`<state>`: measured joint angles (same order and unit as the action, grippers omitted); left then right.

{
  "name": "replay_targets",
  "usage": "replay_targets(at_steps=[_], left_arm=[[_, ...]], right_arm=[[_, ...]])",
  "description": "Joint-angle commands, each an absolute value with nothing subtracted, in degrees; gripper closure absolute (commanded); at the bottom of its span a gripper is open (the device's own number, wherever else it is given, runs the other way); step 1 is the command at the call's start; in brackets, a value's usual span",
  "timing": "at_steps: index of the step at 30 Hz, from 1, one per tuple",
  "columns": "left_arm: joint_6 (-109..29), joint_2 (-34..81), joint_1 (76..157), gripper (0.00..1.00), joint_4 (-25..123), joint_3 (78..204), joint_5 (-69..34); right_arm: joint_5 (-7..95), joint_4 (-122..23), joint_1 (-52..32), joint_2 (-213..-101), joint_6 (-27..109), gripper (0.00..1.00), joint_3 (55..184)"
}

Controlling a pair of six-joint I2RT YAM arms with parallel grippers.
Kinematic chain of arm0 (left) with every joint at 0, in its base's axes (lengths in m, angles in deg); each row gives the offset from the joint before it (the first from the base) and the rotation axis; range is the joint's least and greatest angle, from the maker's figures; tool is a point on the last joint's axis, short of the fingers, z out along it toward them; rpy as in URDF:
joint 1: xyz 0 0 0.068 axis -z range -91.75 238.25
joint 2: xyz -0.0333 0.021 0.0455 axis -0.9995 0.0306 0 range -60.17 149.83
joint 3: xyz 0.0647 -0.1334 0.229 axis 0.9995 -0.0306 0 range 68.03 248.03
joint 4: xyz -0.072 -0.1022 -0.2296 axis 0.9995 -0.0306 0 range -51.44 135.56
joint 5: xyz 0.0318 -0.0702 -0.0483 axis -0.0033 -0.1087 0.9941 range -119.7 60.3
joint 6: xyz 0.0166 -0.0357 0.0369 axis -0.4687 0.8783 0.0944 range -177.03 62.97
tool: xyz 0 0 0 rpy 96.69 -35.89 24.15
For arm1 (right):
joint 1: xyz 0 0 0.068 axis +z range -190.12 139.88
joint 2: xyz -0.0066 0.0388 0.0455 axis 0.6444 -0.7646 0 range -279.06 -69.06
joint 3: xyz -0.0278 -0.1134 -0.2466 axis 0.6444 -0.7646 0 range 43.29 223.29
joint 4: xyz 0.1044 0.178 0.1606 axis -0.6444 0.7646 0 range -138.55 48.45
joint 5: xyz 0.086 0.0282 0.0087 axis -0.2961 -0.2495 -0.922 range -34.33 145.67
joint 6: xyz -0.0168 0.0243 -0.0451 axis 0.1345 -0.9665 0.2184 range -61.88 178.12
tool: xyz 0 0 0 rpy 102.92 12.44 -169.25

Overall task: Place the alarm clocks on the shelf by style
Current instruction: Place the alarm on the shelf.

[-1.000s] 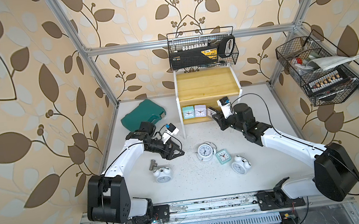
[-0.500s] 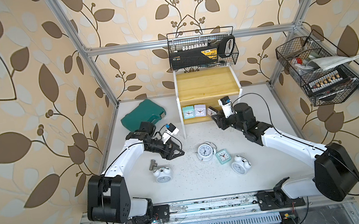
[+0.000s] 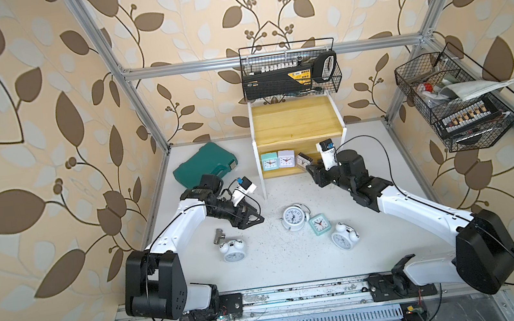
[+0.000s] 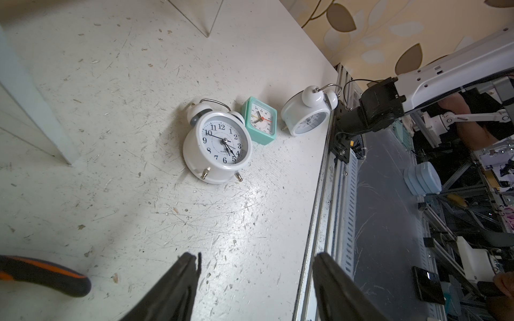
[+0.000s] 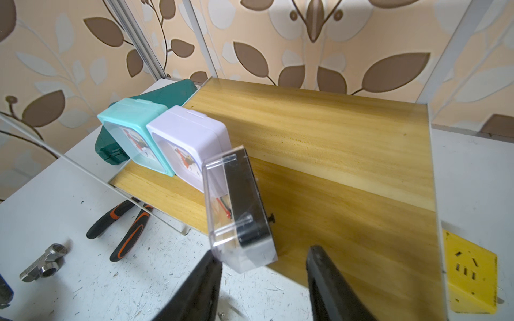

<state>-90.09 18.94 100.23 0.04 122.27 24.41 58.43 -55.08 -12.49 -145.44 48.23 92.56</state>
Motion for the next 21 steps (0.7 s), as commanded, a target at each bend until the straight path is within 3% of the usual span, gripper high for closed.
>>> replay_targets(at_steps=[1, 21], left_arm=[[-91.2, 18.6, 100.1, 0.31, -1.2, 122.4, 26.1], [-91.5, 18.6, 100.1, 0.31, -1.4, 122.2, 26.0]], right_arm=[[60.8, -54.6, -12.1, -146.7, 47.3, 0.53, 92.1], [62.6, -55.6, -12.2, -152.2, 48.9, 0.75, 95.5]])
